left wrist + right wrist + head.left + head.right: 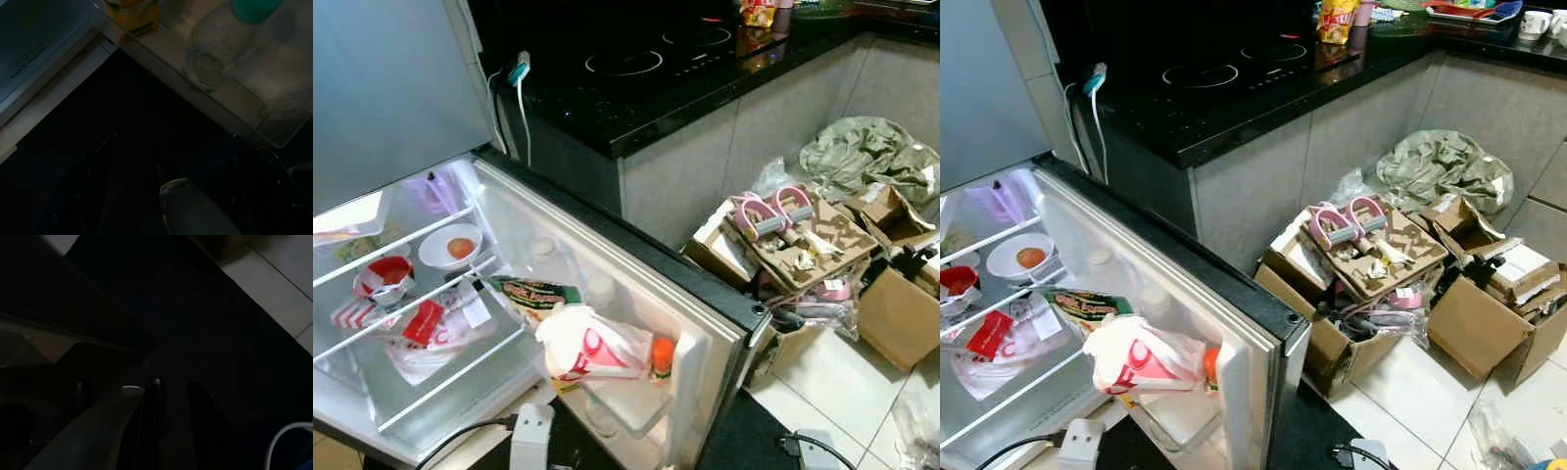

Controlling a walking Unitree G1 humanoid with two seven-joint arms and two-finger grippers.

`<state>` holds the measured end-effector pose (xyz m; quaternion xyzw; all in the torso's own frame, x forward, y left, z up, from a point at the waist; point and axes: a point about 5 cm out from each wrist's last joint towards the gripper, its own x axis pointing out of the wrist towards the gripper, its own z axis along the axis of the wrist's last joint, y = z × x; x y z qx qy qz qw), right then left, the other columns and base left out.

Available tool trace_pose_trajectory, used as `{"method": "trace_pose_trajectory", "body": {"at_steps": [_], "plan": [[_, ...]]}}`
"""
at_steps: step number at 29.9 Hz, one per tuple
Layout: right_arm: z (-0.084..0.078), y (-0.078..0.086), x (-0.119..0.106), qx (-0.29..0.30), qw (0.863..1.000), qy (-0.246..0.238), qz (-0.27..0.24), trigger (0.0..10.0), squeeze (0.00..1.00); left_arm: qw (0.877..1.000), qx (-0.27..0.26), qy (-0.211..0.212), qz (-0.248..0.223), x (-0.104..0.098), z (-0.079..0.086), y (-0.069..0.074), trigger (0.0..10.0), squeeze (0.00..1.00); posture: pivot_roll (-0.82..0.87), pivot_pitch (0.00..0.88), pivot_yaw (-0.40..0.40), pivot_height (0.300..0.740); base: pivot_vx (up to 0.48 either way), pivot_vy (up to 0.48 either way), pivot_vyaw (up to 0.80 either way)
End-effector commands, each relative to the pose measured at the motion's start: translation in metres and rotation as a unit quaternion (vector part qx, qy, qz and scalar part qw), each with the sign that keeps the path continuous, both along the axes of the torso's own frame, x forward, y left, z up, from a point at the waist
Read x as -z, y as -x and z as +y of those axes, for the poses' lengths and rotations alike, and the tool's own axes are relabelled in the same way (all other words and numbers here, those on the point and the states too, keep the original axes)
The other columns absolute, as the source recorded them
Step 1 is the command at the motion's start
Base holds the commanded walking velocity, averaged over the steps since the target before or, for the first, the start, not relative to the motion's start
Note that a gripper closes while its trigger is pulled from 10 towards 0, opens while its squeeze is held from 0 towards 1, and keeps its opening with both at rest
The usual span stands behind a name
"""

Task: Restocking fridge

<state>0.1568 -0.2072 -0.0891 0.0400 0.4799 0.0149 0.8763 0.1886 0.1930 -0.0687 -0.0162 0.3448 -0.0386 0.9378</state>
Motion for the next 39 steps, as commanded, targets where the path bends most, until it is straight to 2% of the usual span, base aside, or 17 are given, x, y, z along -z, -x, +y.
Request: {"method": "trace_pose_trajectory", "body": {"at_steps": [1,3,10,26,30,38,39], "plan": [[0.007,0.002,0.001,-0.035,0.999,-0.004,0.005,10.0,0.00,1.000,-0.007,0.000,0.002,0.001,0.005,0.005,10.0,0.00,-0.06,0.074,0.024,0.740,0.000,0.000,0.80],[0.011,0.003,0.003,-0.046,0.999,-0.006,0.008,10.0,0.00,1.000,0.005,0.006,0.000,0.002,0.001,0.006,10.0,0.00,-0.05,0.074,0.015,0.740,0.000,0.000,0.80],[0.011,0.002,0.002,-0.042,0.999,-0.004,0.008,10.0,0.00,1.000,0.023,0.014,0.005,0.004,-0.002,0.010,10.0,0.00,-0.04,0.081,0.018,0.740,0.000,0.000,0.80],[-0.003,0.001,0.001,-0.020,1.000,0.016,0.015,10.0,0.00,1.000,0.017,0.004,0.019,0.007,0.003,0.016,10.0,0.00,-0.04,0.089,0.013,0.740,0.000,0.000,0.80],[-0.016,0.006,0.002,0.034,0.998,0.035,0.037,10.0,0.00,1.000,0.016,0.002,0.025,0.008,0.004,0.018,10.0,0.00,-0.03,0.091,0.011,0.740,0.000,0.000,0.00],[-0.037,0.019,0.003,0.098,0.990,0.061,0.077,10.0,0.00,0.999,0.014,-0.001,0.031,0.009,0.006,0.021,10.0,0.00,-0.03,0.095,0.008,0.740,0.000,0.000,0.00],[-0.044,0.022,0.003,0.116,0.987,0.072,0.086,10.0,0.00,0.999,0.014,-0.002,0.032,0.010,0.007,0.022,10.0,0.00,-0.03,0.095,0.008,0.740,0.000,0.000,0.00]]}}
